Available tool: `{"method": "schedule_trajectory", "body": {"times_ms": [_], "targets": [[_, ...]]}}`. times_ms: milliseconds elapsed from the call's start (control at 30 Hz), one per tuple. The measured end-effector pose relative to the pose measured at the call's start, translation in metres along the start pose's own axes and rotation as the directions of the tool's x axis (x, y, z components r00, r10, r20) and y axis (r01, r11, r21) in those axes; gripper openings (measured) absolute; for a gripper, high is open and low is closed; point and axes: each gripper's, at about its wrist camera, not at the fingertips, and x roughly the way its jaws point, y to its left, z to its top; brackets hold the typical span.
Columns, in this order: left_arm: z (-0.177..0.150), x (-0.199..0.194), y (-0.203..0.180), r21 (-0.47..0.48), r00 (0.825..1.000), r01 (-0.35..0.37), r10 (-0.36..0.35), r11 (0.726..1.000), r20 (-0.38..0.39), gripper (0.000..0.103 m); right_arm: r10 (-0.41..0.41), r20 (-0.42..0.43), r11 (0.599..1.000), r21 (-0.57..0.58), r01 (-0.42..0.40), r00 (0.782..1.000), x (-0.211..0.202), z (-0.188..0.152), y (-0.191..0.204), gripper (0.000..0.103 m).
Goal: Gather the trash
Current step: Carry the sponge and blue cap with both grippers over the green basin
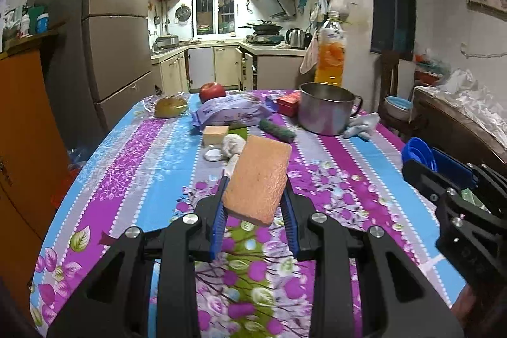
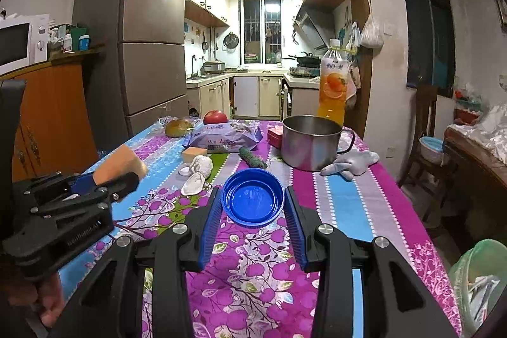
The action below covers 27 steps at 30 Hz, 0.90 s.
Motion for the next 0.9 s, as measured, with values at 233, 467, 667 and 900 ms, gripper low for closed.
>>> {"method": "schedule_trajectory", "body": {"times_ms": [233,467,667,900], "targets": [[-0.002,-0.013,-0.016,0.006,1.000,0.017,-0.017,1.000,0.005,0.030,-0.010,0.018,1.000,0.004,0.010,1.000,-0.019,-0.003,-0.004,0.040],[-0.003,-0.028,-0.036,0.032,0.999,0.036,-0.037,0.999,0.024,0.030,-0.024,0.037,1.000,0.019,0.024,0.999,-0.042,-0.004,-0.012,0.040],[-0.002,-0.038,-0.053,0.046,0.997,0.059,-0.061,0.997,0.039,0.031,-0.053,0.051,0.998,0.032,0.051,0.997,-0.066,-0.004,-0.025,0.040],[-0.002,-0.051,-0.082,0.072,0.992,0.107,-0.111,0.992,0.059,0.031,-0.109,0.073,0.993,0.048,0.106,0.991,-0.100,-0.004,-0.046,0.040]]}}
